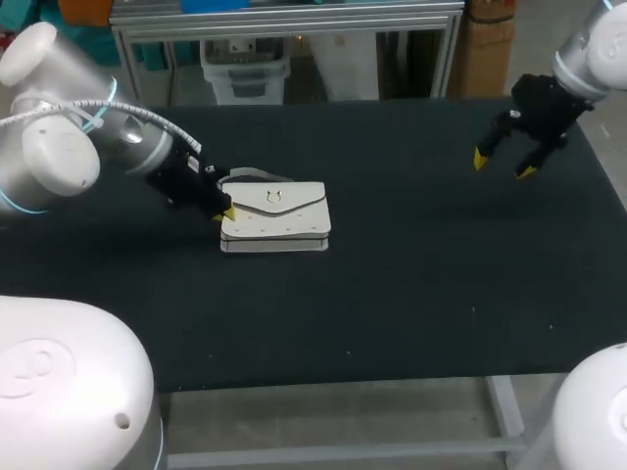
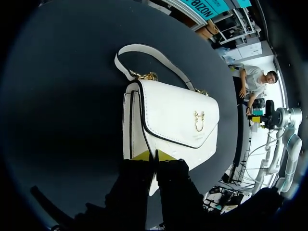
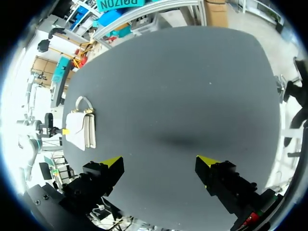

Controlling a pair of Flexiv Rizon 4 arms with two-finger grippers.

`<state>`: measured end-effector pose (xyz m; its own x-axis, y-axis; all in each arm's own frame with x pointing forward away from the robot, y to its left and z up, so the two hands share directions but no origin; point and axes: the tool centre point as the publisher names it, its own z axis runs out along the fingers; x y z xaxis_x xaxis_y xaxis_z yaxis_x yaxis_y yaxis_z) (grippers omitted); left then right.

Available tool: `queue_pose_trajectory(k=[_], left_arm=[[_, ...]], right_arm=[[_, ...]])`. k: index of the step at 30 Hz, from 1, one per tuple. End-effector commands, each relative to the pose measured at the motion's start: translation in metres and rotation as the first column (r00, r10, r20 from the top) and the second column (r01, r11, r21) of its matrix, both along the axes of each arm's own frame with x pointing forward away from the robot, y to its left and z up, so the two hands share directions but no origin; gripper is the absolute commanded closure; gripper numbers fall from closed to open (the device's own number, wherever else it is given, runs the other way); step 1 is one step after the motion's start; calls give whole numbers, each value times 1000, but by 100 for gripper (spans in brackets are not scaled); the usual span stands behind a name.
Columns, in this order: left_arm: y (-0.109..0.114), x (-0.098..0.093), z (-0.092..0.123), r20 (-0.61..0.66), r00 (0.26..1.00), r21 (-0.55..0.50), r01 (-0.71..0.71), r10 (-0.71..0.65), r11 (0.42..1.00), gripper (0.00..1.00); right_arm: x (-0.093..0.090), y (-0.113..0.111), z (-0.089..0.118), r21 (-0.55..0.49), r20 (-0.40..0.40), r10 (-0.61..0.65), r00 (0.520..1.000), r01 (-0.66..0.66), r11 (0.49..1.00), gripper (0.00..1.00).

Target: Pick up the bag, open it, inspect its contents, close it, and place it on the opposite side

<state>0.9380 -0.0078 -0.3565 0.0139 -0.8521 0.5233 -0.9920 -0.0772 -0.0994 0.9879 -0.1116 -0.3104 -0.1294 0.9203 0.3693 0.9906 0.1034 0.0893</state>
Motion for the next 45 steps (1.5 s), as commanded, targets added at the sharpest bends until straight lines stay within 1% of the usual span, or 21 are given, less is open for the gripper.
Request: queue_pose_trajectory(k=[1, 3, 8, 12, 19, 20, 21, 37, 38, 40, 42, 44, 45], left_arm=[[20, 7, 8, 6, 1000, 37, -11, 11, 999, 100], [31, 14, 8, 9, 1000, 51, -14, 14, 999, 100], [56, 34, 6, 21, 999, 106, -27, 25, 994, 100], [81, 55, 3, 14, 1000, 119, -17, 16, 993, 100], [122, 91, -3, -7, 999, 192, -31, 33, 981, 100], [131, 97, -4, -23, 1000, 202, 11, -6, 979, 100], [140, 101, -4, -41, 998, 179, 51, -44, 983, 100], [140, 101, -4, -41, 998, 179, 51, -44, 983, 100], [140, 103, -4, -26, 998, 186, 58, -54, 981, 100], [150, 113, -3, -19, 999, 180, 32, -29, 983, 100], [163, 119, -1, 7, 1000, 173, -5, 4, 985, 100], [176, 124, 1, 22, 1000, 161, -10, 6, 987, 100], [185, 129, 2, 29, 999, 172, -38, 34, 984, 100]], right_arm=[[13, -11, 6, -23, -9, 10, 1000, -11, 1000, 0], [17, -19, 9, -63, 6, 11, 1000, -11, 998, 0], [27, -37, 14, -95, 22, 20, 1000, -18, 995, 0], [36, -49, 14, -125, 28, 25, 999, -22, 992, 0], [46, -63, 13, -145, 24, 24, 999, -20, 989, 0], [48, -65, 13, -145, 27, 29, 999, -25, 989, 0], [49, -68, 14, -143, 21, 19, 1000, -16, 990, 0], [49, -68, 14, -143, 21, 19, 1000, -16, 990, 0], [49, -68, 14, -143, 21, 19, 1000, -16, 990, 0], [49, -71, 15, -145, 24, 9, 1000, -5, 989, 0], [49, -76, 17, -170, 31, -8, 999, 13, 985, 0], [48, -79, 19, -182, 34, -13, 999, 19, 983, 0], [47, -82, 21, -193, 38, -19, 999, 26, 981, 0]])
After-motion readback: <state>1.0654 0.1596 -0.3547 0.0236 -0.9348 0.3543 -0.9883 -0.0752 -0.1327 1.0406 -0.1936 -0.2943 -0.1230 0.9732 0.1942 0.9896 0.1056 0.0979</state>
